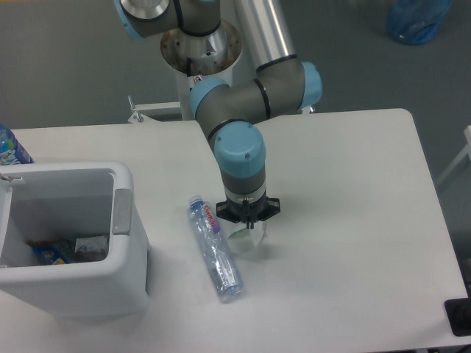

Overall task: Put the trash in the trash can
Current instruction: 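Lift the plastic bag up off the table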

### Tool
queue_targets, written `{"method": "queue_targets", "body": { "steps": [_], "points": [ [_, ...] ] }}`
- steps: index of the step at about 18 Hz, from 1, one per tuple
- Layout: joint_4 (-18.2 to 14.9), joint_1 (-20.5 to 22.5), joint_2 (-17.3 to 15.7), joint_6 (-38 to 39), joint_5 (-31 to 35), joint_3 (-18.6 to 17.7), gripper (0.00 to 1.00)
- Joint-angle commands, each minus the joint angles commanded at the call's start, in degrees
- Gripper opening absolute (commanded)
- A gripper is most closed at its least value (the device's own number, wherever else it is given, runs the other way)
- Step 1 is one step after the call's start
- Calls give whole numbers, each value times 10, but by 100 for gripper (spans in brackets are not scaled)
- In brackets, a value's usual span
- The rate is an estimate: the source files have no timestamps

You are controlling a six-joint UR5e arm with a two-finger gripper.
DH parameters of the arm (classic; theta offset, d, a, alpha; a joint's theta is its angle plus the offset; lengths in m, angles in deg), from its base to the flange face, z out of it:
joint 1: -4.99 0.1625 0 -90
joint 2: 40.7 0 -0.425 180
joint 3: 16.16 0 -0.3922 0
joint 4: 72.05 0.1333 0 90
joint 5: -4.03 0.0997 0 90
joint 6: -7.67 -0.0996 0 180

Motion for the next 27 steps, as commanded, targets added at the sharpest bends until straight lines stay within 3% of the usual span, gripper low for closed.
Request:
{"method": "queue_targets", "body": {
  "steps": [7,10,14,19,27],
  "points": [
    [-3,17,-36,0,-3,6,10],
    [-3,26,-55,3,-18,24,10],
    [-4,68,-73,31,-124,91,10],
    [-3,132,-98,101,-291,141,10],
    [0,128,-136,206,-360,154,10]
  ]
}}
